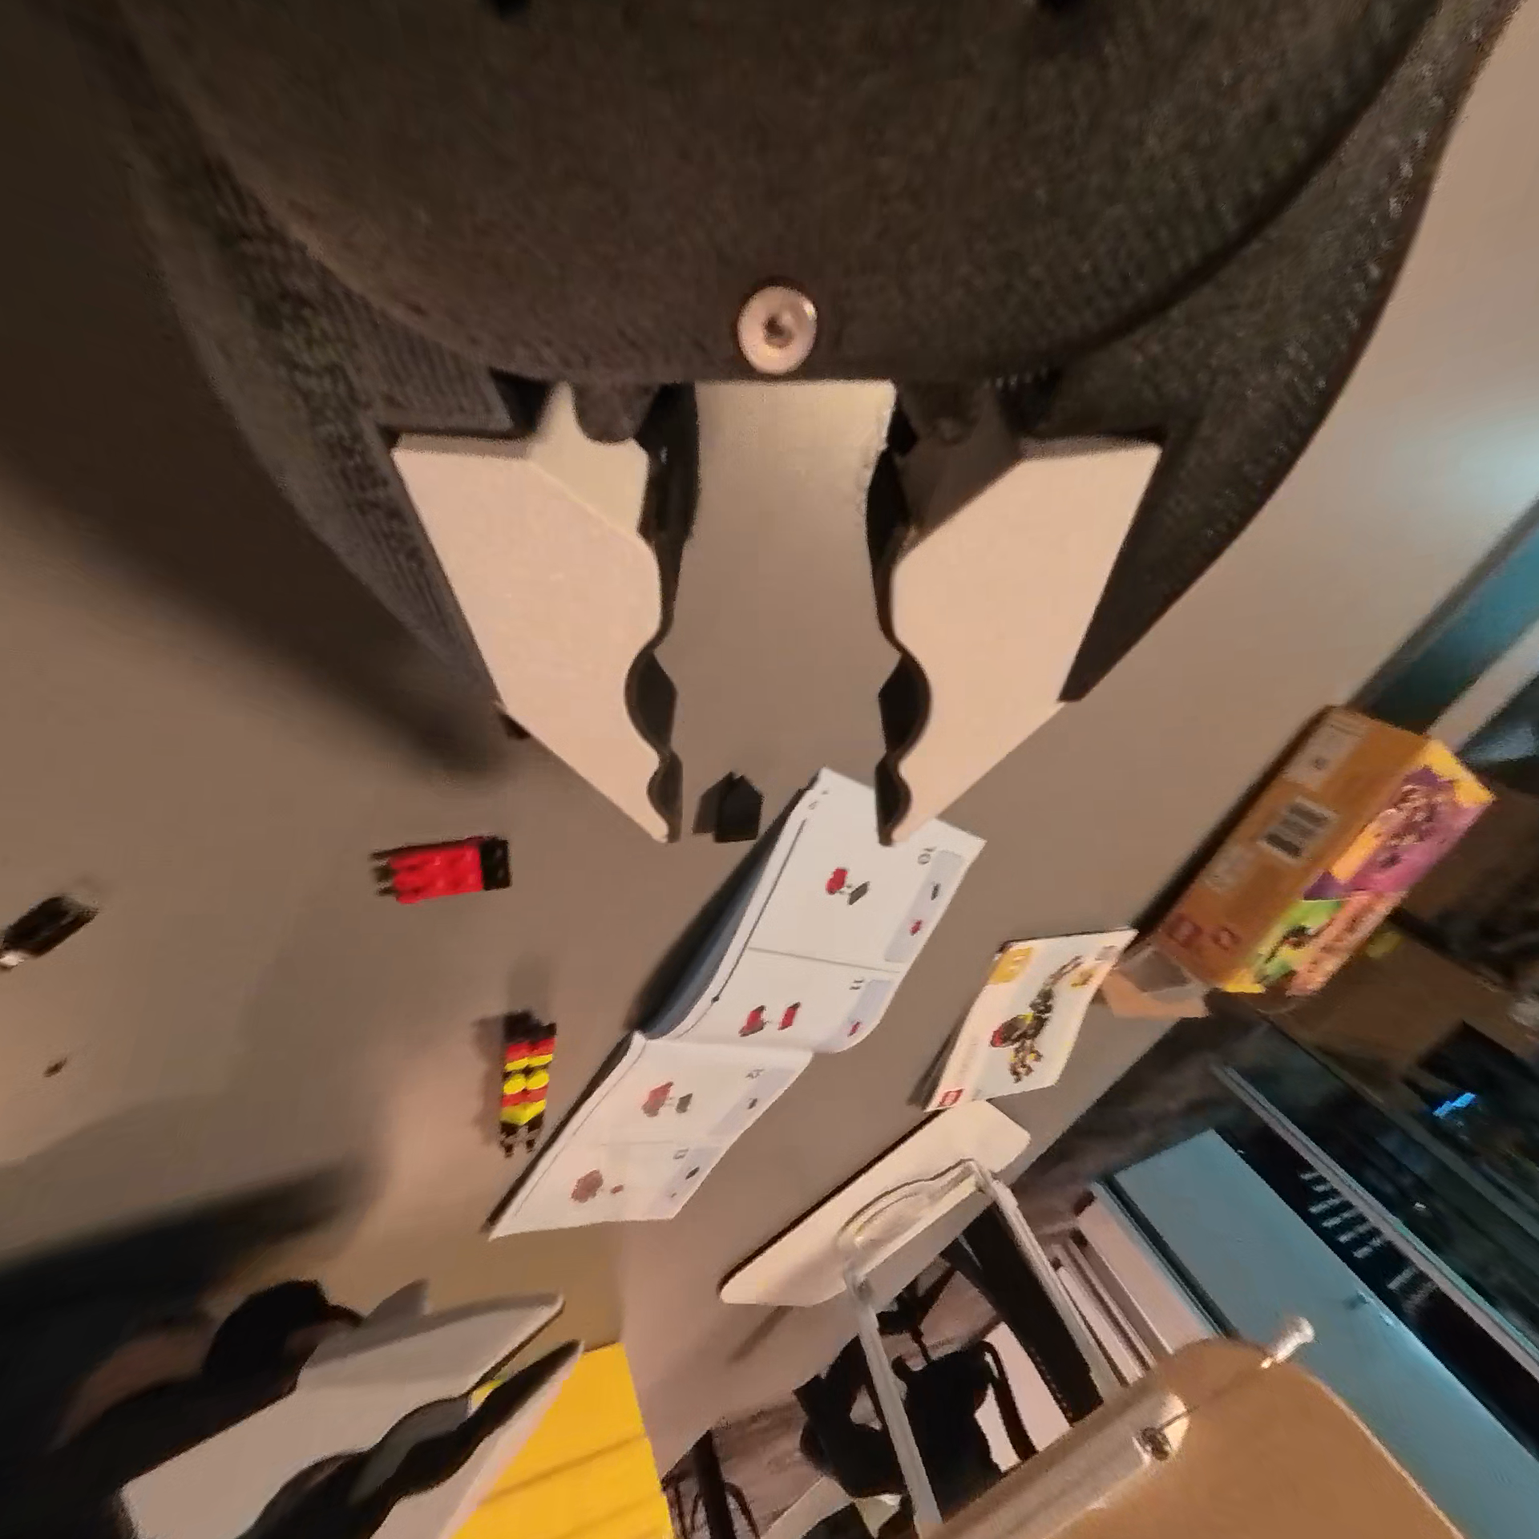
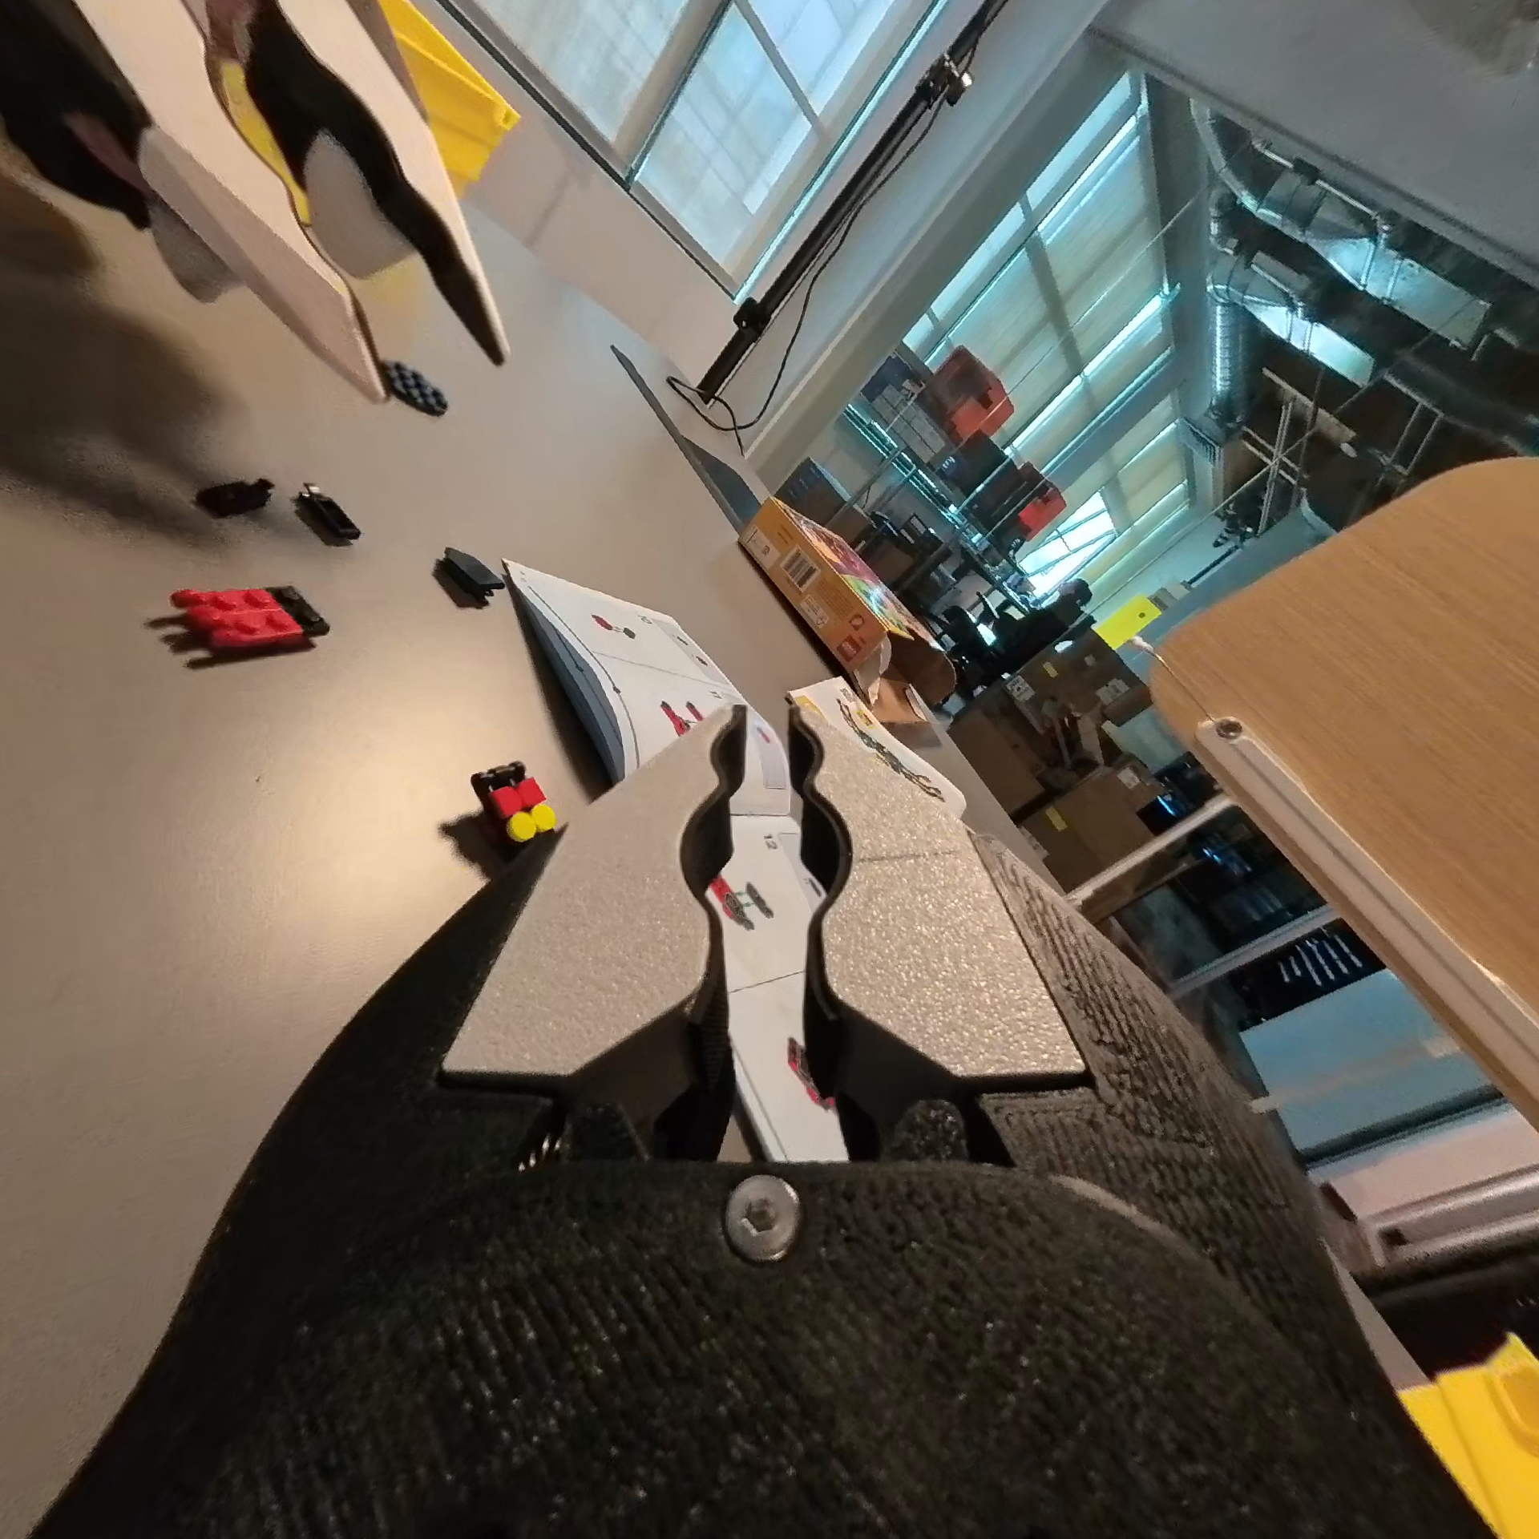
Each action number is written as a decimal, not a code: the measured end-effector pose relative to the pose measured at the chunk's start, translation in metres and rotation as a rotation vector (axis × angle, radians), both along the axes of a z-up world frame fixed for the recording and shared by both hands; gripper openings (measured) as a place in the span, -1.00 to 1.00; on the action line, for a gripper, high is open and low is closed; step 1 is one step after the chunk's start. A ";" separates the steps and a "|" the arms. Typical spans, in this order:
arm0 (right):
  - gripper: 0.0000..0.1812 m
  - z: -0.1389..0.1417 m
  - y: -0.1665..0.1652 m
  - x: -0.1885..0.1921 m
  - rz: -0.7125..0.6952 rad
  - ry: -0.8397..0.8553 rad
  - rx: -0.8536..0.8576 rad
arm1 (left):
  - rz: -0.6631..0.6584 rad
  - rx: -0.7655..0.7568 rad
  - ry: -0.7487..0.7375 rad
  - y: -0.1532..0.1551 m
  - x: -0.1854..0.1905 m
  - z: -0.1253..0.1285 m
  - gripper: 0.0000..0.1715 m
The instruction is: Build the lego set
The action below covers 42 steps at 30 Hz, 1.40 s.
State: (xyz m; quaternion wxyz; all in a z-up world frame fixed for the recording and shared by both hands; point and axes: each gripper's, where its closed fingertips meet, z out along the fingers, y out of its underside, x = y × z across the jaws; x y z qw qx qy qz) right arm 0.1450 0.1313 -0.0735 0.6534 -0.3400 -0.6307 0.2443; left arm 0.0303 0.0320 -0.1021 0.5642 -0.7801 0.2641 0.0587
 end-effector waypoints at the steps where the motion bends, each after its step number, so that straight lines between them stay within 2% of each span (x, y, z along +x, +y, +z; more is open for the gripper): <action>1: -0.91 0.001 0.000 -0.001 -0.001 0.001 -0.002 | 0.008 0.008 0.008 -0.001 -0.003 0.001 -0.46; 4: -0.90 0.003 -0.002 -0.001 -0.003 0.005 0.011 | -0.029 0.025 -0.091 -0.005 0.000 0.010 -0.48; 6: -0.89 0.002 -0.007 0.000 0.013 -0.013 0.043 | -0.125 -0.002 -0.225 -0.012 0.014 0.014 -0.50; 9: -0.88 0.000 -0.024 -0.001 0.090 -0.044 0.012 | -0.233 -0.075 -0.458 -0.021 0.028 0.019 -0.53; 11: -0.86 -0.005 -0.040 -0.005 0.156 -0.090 -0.024 | -0.262 -0.135 -0.511 -0.023 0.031 0.013 -0.59; 13: -0.86 -0.016 -0.059 -0.011 0.231 -0.168 -0.059 | -0.271 -0.187 -0.472 -0.025 0.031 0.003 -0.66; 16: -0.80 -0.038 -0.083 -0.020 0.279 -0.321 -0.118 | -0.233 -0.216 -0.381 -0.025 0.024 -0.009 -0.66; 18: -0.75 -0.049 -0.096 -0.026 0.282 -0.392 -0.139 | -0.159 -0.220 -0.324 -0.020 0.013 -0.016 -0.43; 19: -0.74 -0.053 -0.100 -0.028 0.274 -0.417 -0.152 | -0.154 -0.245 -0.301 -0.020 0.012 -0.022 -0.38; 21: -0.69 -0.063 -0.104 -0.034 0.231 -0.468 -0.204 | -0.166 -0.274 -0.288 -0.021 0.013 -0.027 -0.36; 23: -0.64 -0.070 -0.108 -0.037 0.198 -0.518 -0.272 | -0.201 -0.261 -0.285 -0.024 0.017 -0.024 -0.44; 27: -0.57 -0.074 -0.113 -0.042 0.134 -0.543 -0.319 | -0.203 -0.286 -0.265 -0.024 0.018 -0.029 -0.45; 33: -0.63 -0.075 -0.103 -0.044 0.039 -0.529 -0.337 | -0.187 -0.302 -0.228 -0.022 0.018 -0.034 -0.43; 42: -0.68 -0.078 -0.093 -0.038 0.032 -0.554 -0.394 | -0.189 -0.302 -0.169 -0.023 0.020 -0.039 -0.42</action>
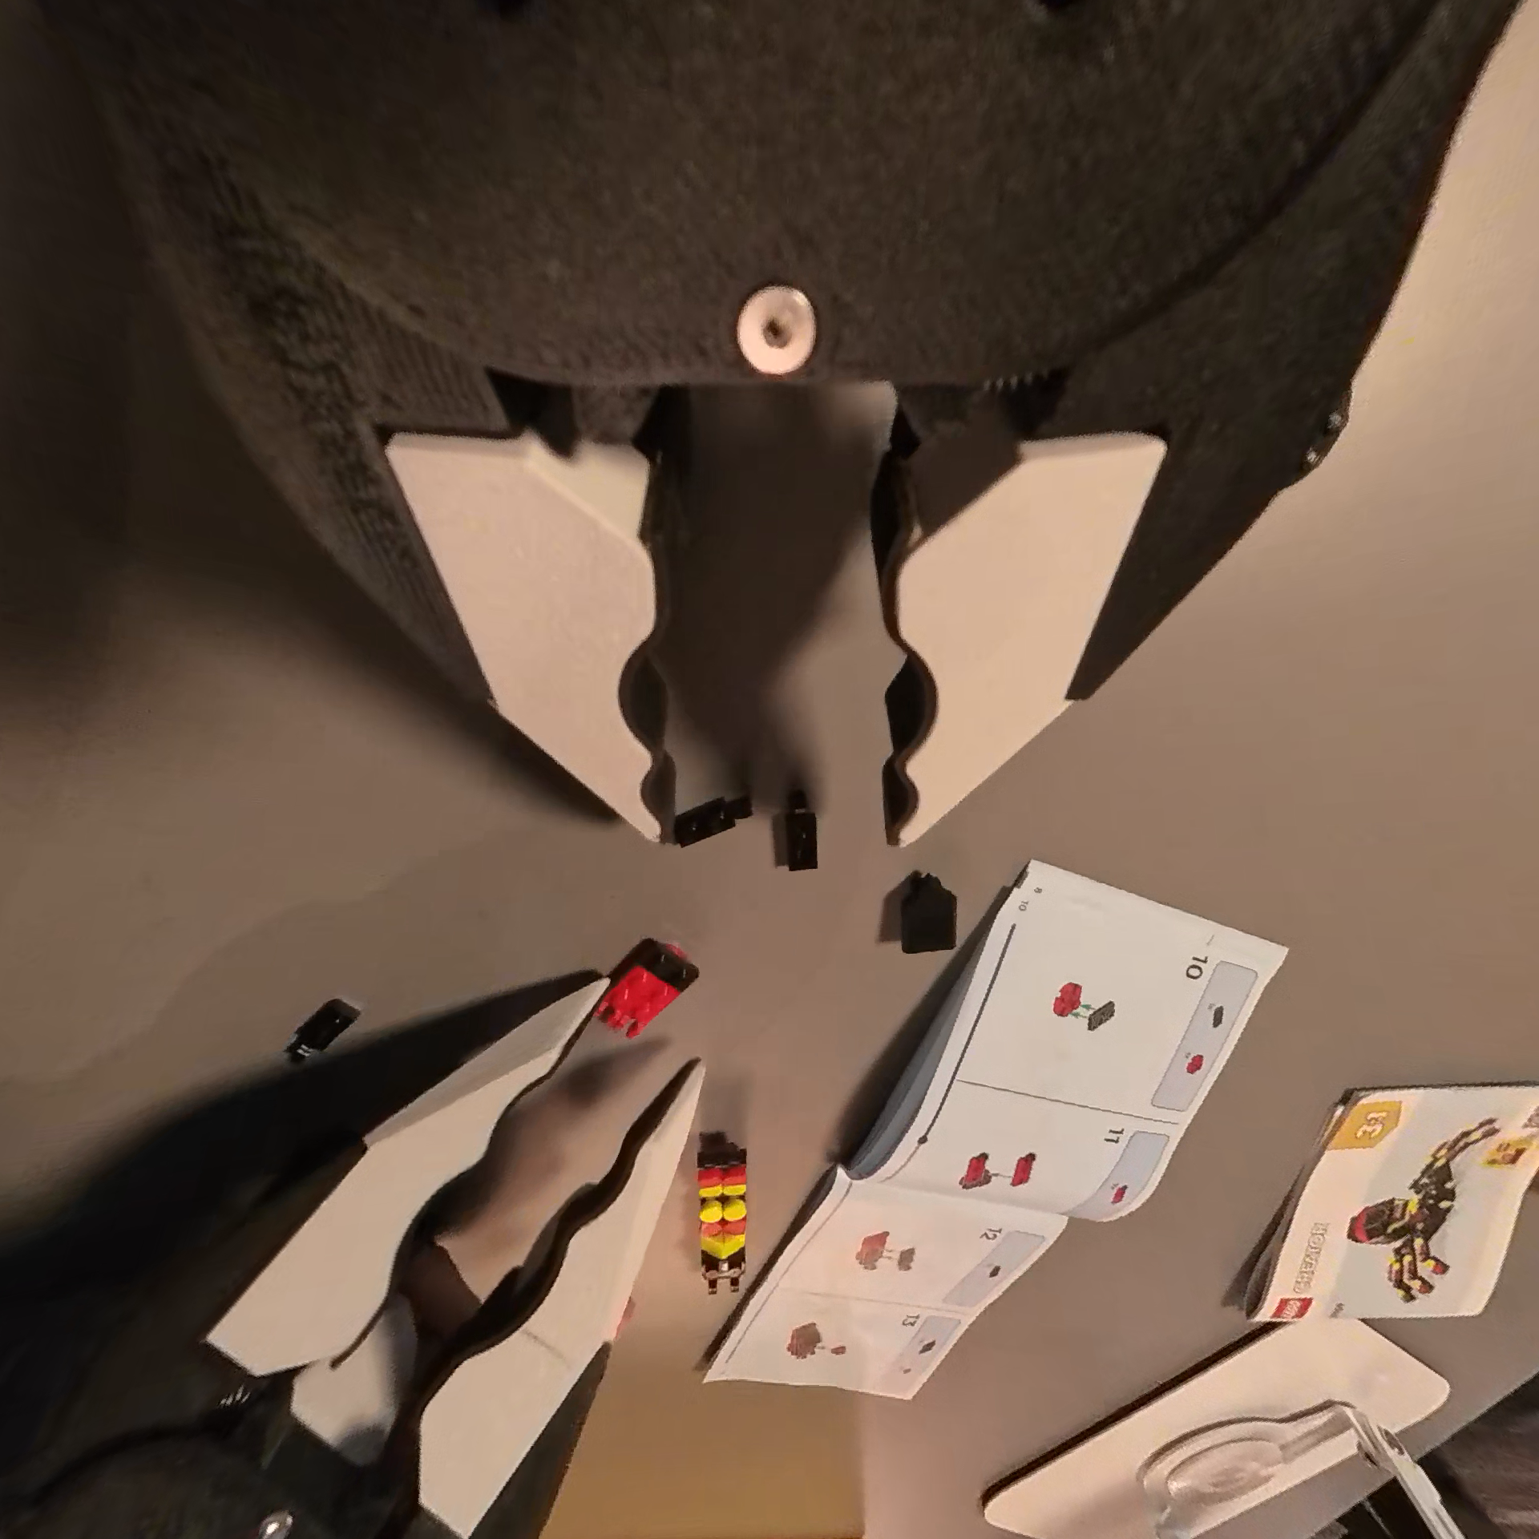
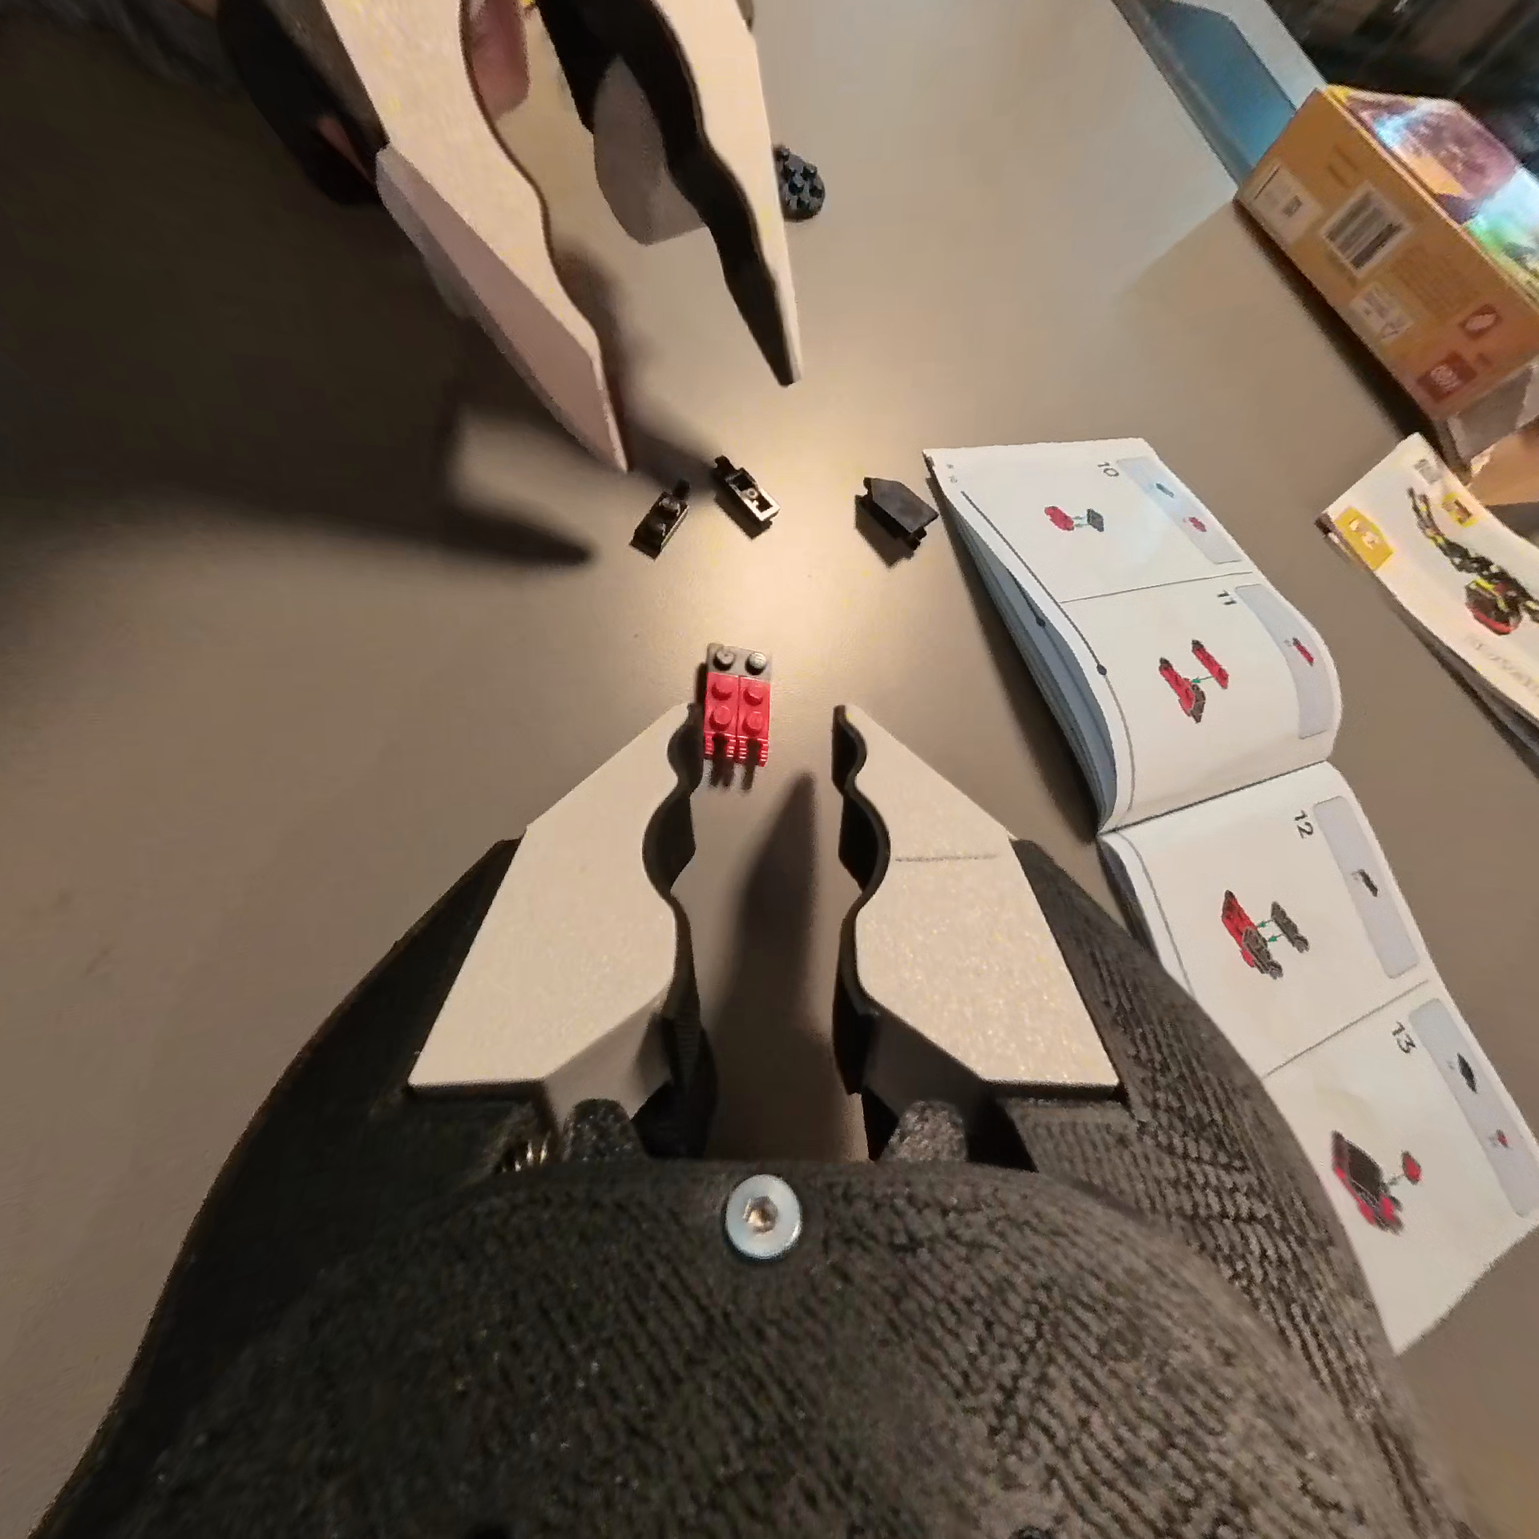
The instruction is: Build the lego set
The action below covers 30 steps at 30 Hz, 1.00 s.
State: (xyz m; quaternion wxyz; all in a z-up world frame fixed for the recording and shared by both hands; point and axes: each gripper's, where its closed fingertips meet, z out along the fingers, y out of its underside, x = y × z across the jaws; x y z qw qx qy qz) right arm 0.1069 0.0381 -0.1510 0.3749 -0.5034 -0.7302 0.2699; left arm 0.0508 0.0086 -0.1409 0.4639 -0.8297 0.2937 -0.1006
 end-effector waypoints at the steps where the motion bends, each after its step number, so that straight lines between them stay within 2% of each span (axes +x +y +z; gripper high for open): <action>1: -0.68 0.000 0.000 0.000 0.002 -0.004 -0.008 | -0.002 -0.001 0.004 0.000 0.000 0.000 -0.42; 12: -0.70 -0.004 -0.001 0.000 0.009 -0.046 -0.093 | -0.054 -0.007 0.016 -0.005 0.007 -0.002 -0.51; 16: -0.71 -0.004 -0.001 0.000 0.008 -0.049 -0.097 | -0.057 -0.013 0.020 -0.005 0.007 -0.003 -0.52; 20: -0.82 -0.005 0.000 0.000 0.003 -0.050 -0.086 | -0.060 -0.016 0.022 -0.005 0.007 -0.004 -0.54; 30: -0.84 -0.005 -0.005 0.003 0.047 -0.057 -0.094 | -0.082 -0.036 0.021 -0.008 0.010 -0.006 -0.60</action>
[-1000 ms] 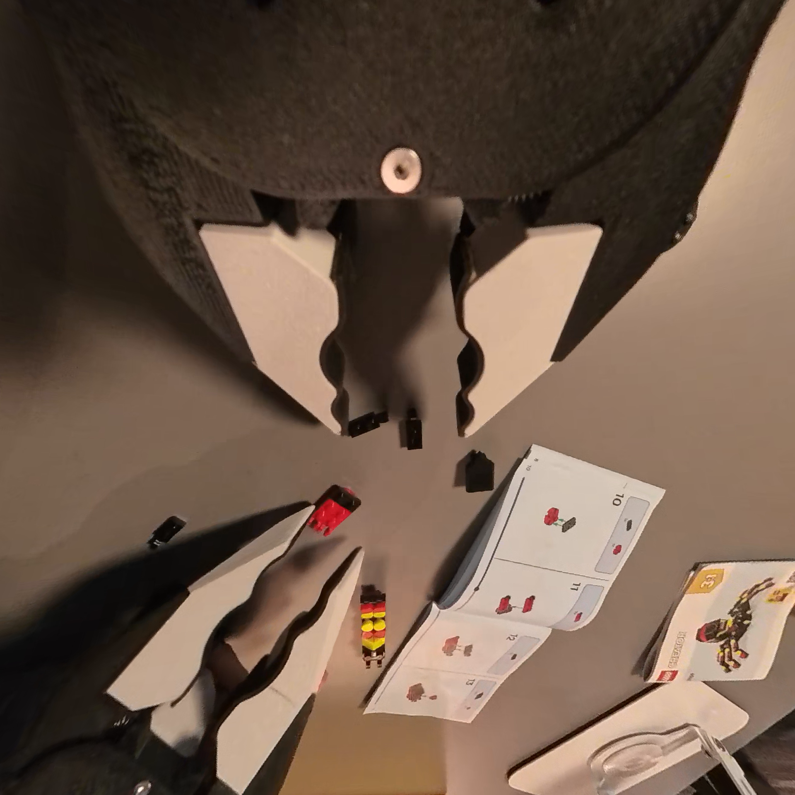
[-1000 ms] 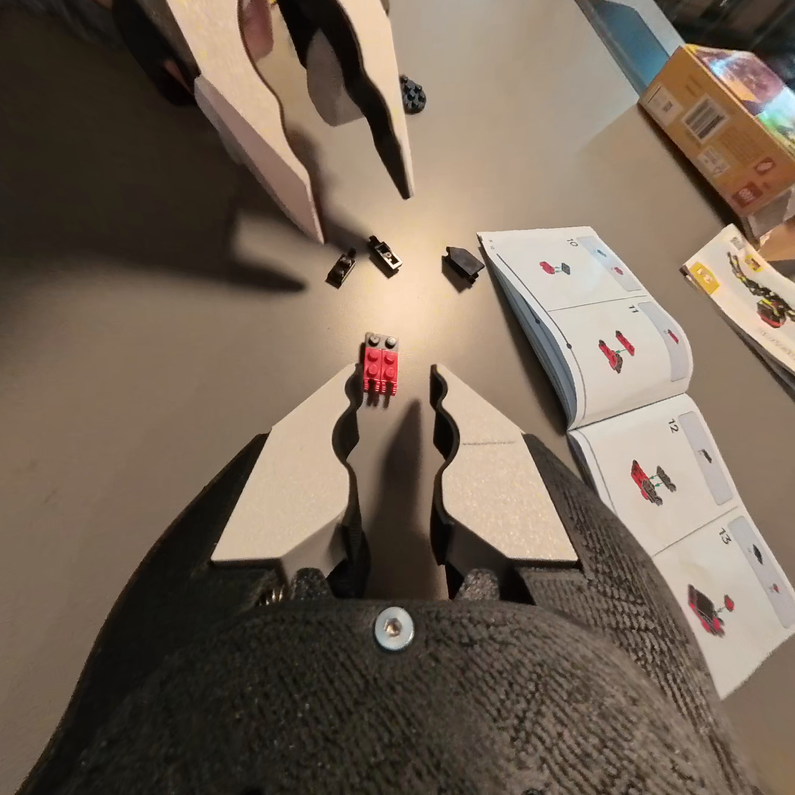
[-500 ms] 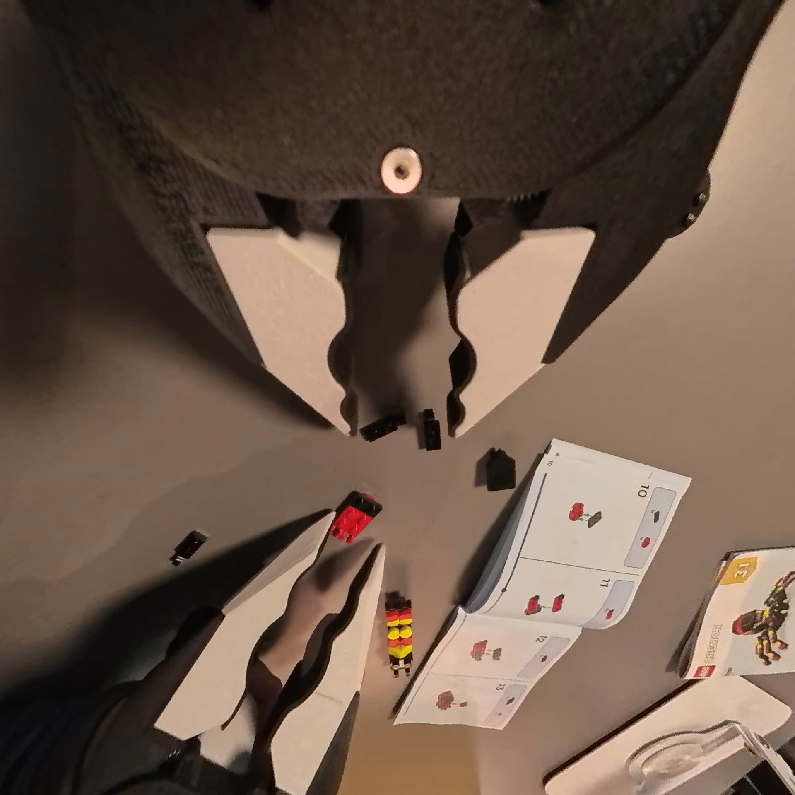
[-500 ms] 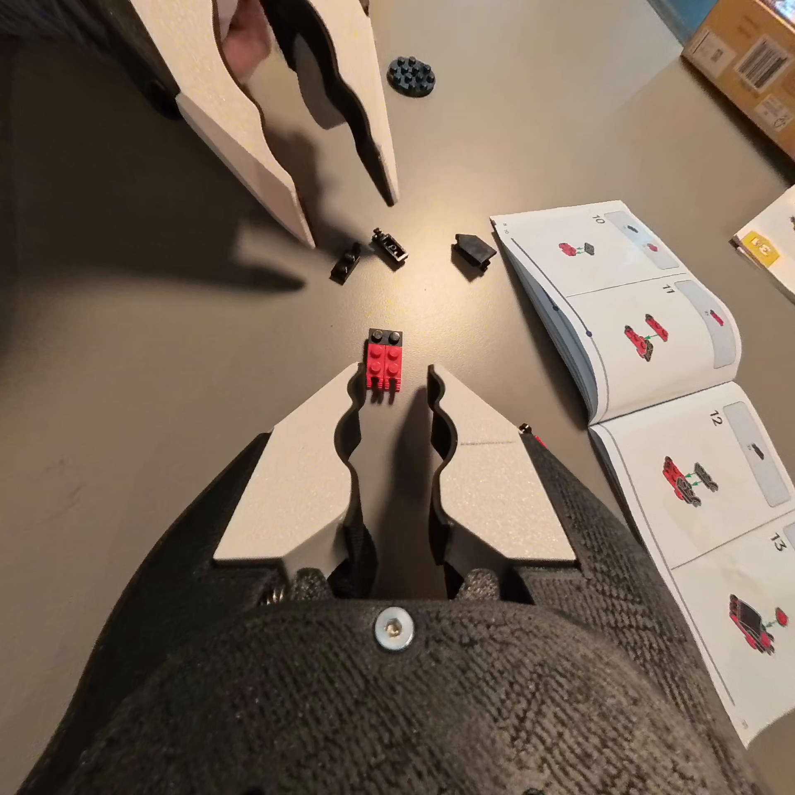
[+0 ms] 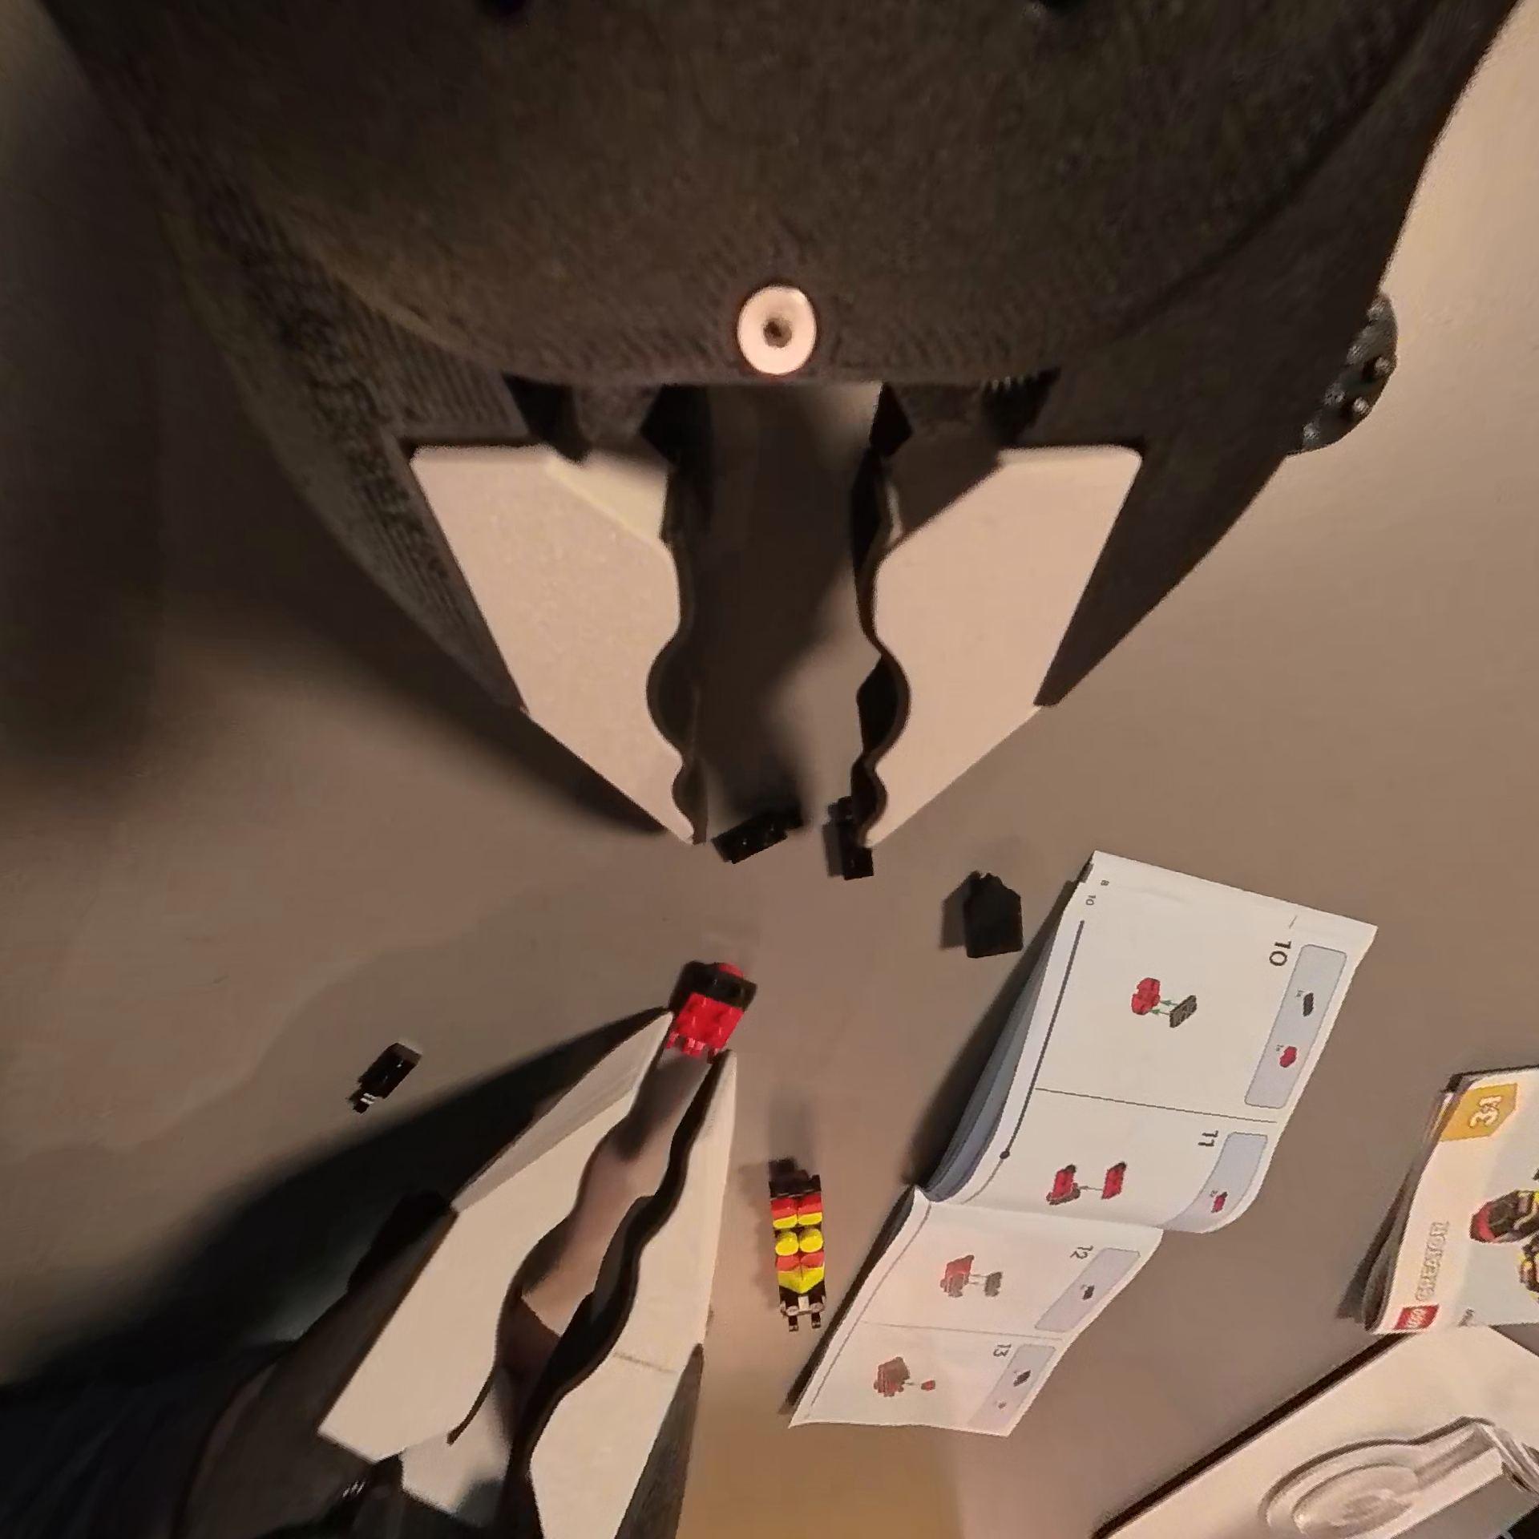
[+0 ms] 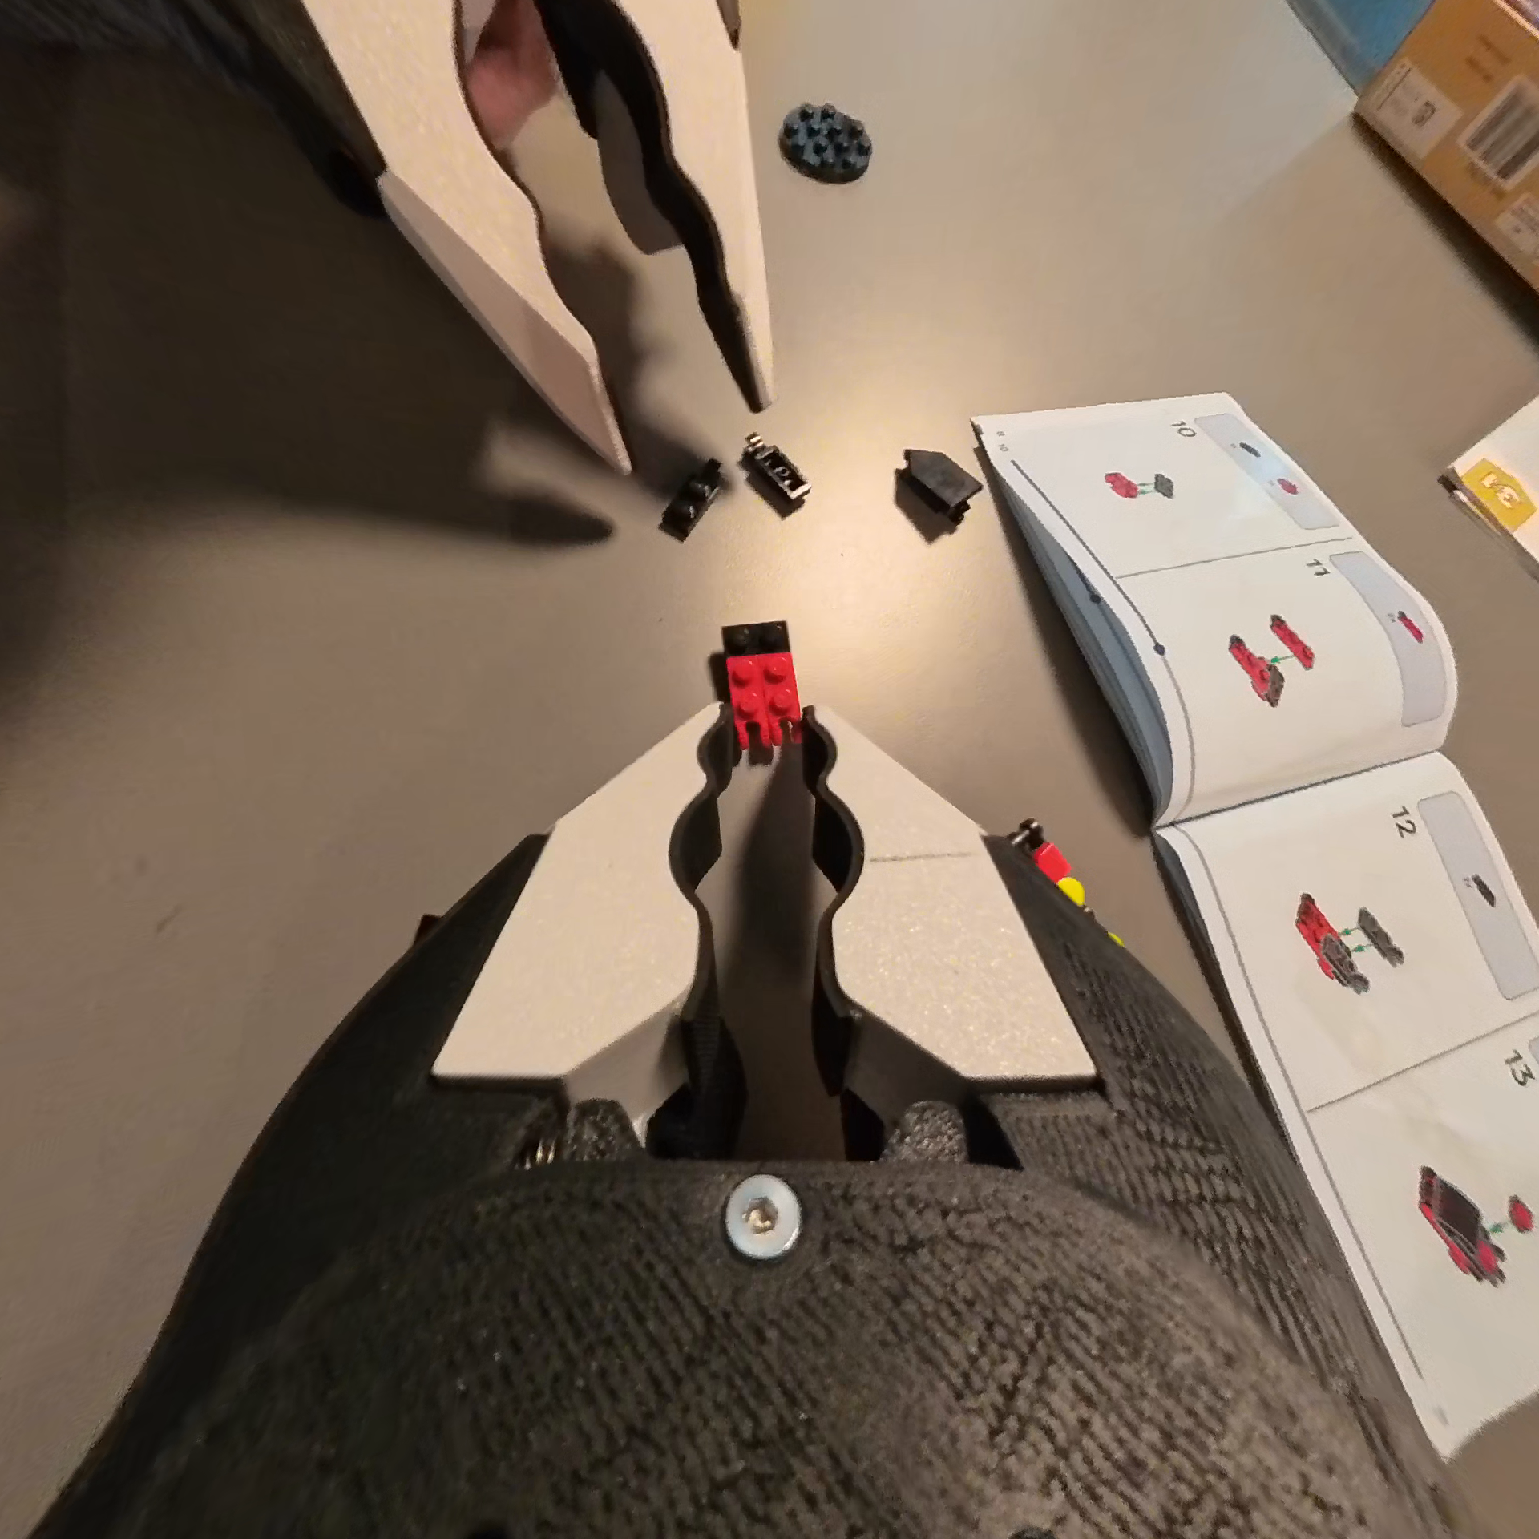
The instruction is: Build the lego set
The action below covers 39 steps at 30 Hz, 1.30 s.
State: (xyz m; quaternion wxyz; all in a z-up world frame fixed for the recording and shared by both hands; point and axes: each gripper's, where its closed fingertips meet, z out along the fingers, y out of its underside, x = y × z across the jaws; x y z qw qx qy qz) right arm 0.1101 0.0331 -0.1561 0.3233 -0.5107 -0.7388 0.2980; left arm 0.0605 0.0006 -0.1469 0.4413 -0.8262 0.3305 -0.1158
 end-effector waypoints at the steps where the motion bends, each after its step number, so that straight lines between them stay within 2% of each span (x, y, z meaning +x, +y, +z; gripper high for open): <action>1: -0.84 0.000 -0.003 0.001 0.021 -0.003 -0.006 | -0.001 -0.001 0.001 0.000 0.000 0.000 -0.60; 7: -0.84 -0.001 -0.012 0.007 0.106 -0.013 -0.021 | 0.002 -0.015 -0.001 -0.001 -0.001 -0.001 -0.61; 19: -0.84 -0.001 -0.013 0.008 0.118 -0.012 -0.020 | -0.004 -0.019 0.020 -0.001 -0.001 -0.004 -0.61; 22: -0.84 -0.001 -0.014 0.008 0.121 -0.010 -0.018 | 0.045 0.013 0.020 0.004 -0.007 0.000 -0.52; 27: -0.75 0.000 -0.016 0.009 0.137 -0.007 -0.021 | 0.078 0.029 0.006 0.007 -0.013 0.003 -0.51; 34: -0.69 0.009 -0.015 0.009 0.150 0.053 -0.020 | 0.082 0.043 0.128 0.008 -0.017 -0.006 -0.59; 39: -0.69 0.010 -0.015 0.009 0.151 0.060 -0.037 | 0.082 0.045 0.125 0.008 -0.017 -0.006 -0.60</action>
